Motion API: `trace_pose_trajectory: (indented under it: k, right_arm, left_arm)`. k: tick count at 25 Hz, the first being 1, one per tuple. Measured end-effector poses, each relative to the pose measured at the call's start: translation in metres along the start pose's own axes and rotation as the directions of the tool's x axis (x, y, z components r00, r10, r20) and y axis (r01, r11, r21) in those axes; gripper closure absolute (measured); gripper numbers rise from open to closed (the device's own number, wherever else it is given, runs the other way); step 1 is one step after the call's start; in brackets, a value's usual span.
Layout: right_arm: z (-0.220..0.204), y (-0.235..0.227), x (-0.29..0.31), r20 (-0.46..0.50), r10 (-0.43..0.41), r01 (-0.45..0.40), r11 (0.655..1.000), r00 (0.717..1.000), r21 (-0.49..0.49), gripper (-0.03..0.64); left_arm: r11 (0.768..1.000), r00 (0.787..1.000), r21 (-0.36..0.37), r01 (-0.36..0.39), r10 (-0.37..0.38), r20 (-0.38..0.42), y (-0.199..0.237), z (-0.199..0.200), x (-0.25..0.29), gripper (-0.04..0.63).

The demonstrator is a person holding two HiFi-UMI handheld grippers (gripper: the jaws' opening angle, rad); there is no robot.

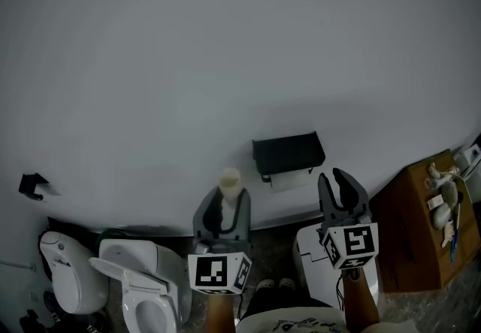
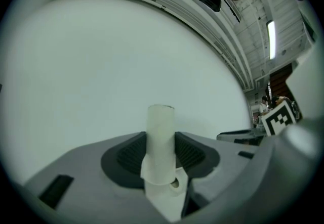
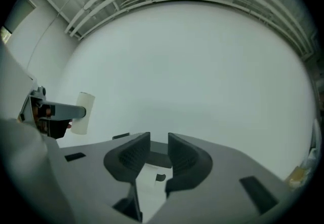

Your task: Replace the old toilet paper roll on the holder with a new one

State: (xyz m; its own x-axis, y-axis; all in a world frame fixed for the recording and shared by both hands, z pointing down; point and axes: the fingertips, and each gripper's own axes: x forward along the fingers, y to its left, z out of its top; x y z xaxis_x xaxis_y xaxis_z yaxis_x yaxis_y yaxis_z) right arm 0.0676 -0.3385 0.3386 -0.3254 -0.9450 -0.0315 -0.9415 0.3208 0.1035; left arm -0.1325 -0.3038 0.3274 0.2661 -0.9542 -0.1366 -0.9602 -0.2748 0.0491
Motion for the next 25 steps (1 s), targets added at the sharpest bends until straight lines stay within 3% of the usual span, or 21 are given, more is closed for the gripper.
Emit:
trace_pose_trajectory:
  k: [3, 7, 25]
  right_arm:
    - [0.0023, -0.0075, -0.0001, 0.008, -0.027, 0.026, 0.998, 1.000, 0.056, 0.540]
    - [0.0029, -0.0121, 0.0011, 0.009, -0.046, 0.045, 0.997, 0.999, 0.056, 0.575]
    - [0.0059, -0.0091, 0.0064, 0.012, -0.017, 0.016, 0.996, 1.000, 0.093, 0.592]
  left_arm:
    - [1.000, 1.000, -0.002, 0.000, 0.000, 0.007, -0.0015, 0.0030, 0.0011, 0.414]
    - [1.000, 1.000, -0.011, -0.001, 0.001, 0.009, -0.0036, 0.0042, 0.0016, 0.414]
    - [1.000, 1.000, -0.001, -0.013, 0.013, 0.008, 0.0008, 0.0063, 0.0050, 0.414]
